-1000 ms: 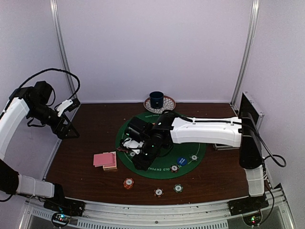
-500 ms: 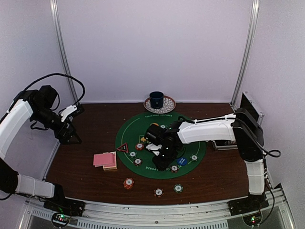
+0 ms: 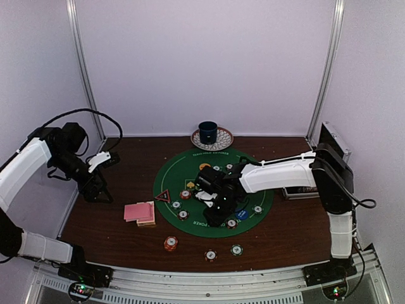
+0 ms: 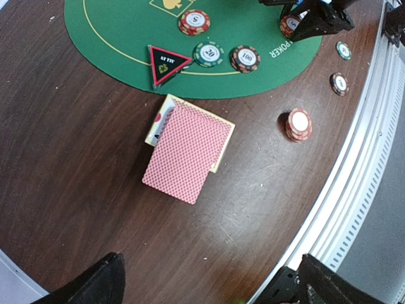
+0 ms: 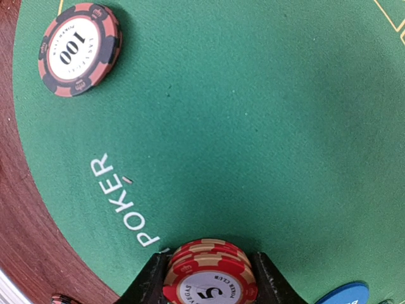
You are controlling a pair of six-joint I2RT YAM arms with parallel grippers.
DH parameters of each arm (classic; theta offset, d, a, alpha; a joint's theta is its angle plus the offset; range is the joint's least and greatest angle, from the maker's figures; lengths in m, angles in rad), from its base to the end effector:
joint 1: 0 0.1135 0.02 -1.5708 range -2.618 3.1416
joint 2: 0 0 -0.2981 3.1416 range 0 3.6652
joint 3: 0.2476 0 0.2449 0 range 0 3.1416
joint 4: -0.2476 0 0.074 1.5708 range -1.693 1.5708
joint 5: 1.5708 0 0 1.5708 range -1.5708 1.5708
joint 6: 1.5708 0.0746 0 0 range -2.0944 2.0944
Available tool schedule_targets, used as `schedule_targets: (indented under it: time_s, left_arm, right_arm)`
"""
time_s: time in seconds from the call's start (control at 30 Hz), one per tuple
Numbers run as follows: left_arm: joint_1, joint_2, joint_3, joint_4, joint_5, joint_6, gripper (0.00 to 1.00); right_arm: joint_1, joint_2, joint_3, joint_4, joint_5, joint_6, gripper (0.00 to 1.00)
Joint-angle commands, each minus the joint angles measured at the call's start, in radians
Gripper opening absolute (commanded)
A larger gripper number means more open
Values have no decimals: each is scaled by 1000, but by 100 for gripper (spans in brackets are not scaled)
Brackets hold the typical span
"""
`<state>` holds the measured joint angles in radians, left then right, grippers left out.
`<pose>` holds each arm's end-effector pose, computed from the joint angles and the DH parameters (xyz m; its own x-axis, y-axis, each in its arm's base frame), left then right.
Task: Distribute texas hold em gaming equipment
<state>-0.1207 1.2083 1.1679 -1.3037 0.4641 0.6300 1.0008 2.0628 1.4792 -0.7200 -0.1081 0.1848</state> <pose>0.1802 -0.0555 0.3055 -0.6593 0.6107 -0.4386 0.7376 0.6384 -0.2200 0.2259 0.3673 0.1526 -0.6682 -0.7040 -0.2404 -0.7422 0.6530 0.1508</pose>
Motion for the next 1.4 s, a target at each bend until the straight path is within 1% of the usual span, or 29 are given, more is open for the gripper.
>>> schedule_targets:
  time_s: [0.0,0.2,0.37,0.43,0.47,0.53,0.6,0.67,0.7,0.83,1.0,1.13,1.37]
  left_arm:
    - [-20,22,-31,59,-29,19,98]
    - [-43,68,-85,106,-58,50,98]
    - [-59,115,-102,150,-75,58,97]
    - [-64,129,-107,164,-78,59,98]
    - [-66,135,-111,170,-79,60,98]
    - [-74,140,-124,189,-82,64,97]
    - [-87,145,-144,206,-96,69,98]
    - [-101,150,-158,219,-115,79,97]
    - [-108,154,-163,226,-121,85,98]
    - [-112,180,-168,255,-134,94,98]
    - [-123,204,-174,290,-133,115,98]
    - [-164,213,-204,342,-174,140,98]
    - [-227,239,-251,459,-261,180,98]
  right_arm:
    - [-19,-21,-28,-23,36,15,15]
    - [-20,-40,-39,-41,46,22,16]
    - [-21,-49,-46,-57,54,28,16]
    - [-21,-45,-45,-62,54,28,16]
    - [-21,-42,-44,-61,52,29,18]
    - [-21,-32,-36,-67,49,30,26]
    - [-21,-26,-27,-74,52,31,39]
    - [-20,-32,-24,-76,61,33,56]
    - [-21,-39,-25,-78,68,34,62]
    - [-21,-76,-16,-86,87,40,78]
    - [-21,-131,28,-108,103,61,89]
    - [-21,-179,75,-123,133,88,99]
    - [-21,-248,99,-100,134,134,100]
